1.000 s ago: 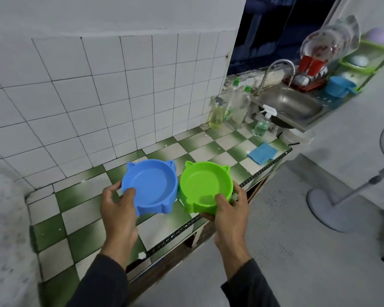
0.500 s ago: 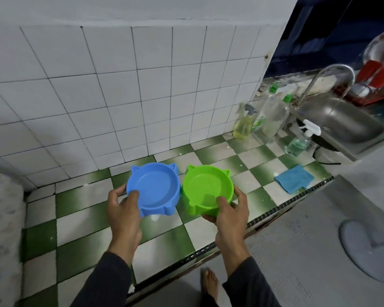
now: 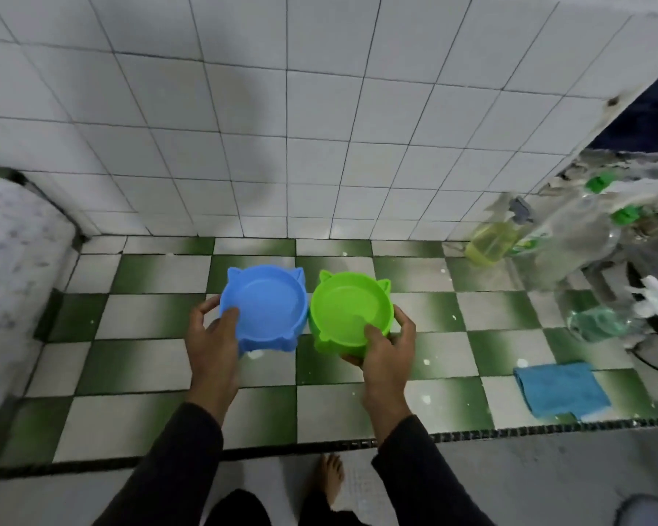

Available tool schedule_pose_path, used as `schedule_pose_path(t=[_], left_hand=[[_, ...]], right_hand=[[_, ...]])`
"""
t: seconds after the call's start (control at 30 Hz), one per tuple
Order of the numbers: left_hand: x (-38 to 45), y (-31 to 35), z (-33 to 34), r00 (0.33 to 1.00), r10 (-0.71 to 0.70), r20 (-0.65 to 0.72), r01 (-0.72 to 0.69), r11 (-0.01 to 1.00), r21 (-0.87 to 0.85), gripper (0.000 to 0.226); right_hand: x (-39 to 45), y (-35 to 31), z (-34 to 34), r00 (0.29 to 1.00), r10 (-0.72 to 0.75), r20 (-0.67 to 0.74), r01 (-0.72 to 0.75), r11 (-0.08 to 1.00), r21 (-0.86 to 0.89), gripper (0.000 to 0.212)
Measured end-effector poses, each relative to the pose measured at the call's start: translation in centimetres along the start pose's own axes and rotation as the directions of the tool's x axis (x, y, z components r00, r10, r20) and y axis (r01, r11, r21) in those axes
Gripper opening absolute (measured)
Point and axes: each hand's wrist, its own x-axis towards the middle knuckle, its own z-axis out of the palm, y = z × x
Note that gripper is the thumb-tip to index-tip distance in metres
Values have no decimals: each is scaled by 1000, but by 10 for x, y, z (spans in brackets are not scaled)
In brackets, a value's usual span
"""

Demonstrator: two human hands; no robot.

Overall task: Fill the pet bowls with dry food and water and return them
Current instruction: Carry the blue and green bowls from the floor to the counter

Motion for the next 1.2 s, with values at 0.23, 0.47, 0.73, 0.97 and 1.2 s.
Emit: schedule_pose_path(t=[0.23, 0.47, 0.73, 0.97, 1.2], left_hand=[[20, -32, -7, 994, -105, -13, 104, 992, -70, 19], [53, -50, -9, 982, -189, -26, 188, 982, -25, 23], [61, -60, 2, 964, -265, -19, 266, 964, 25, 33], [57, -64, 10, 964, -260, -64, 266, 954, 137, 48], [55, -63, 10, 987, -137, -89, 163, 884, 438, 47]], right_hand=[[41, 21, 3, 994, 103, 45, -98, 989, -112, 44], [70, 44, 18, 986, 166, 31, -160, 976, -146, 32], [99, 64, 16, 986, 164, 5, -156, 950, -270, 36], [115, 74, 5, 996, 88, 21, -72, 912, -405, 43], [122, 76, 5, 994, -73, 85, 110, 773, -624, 18]])
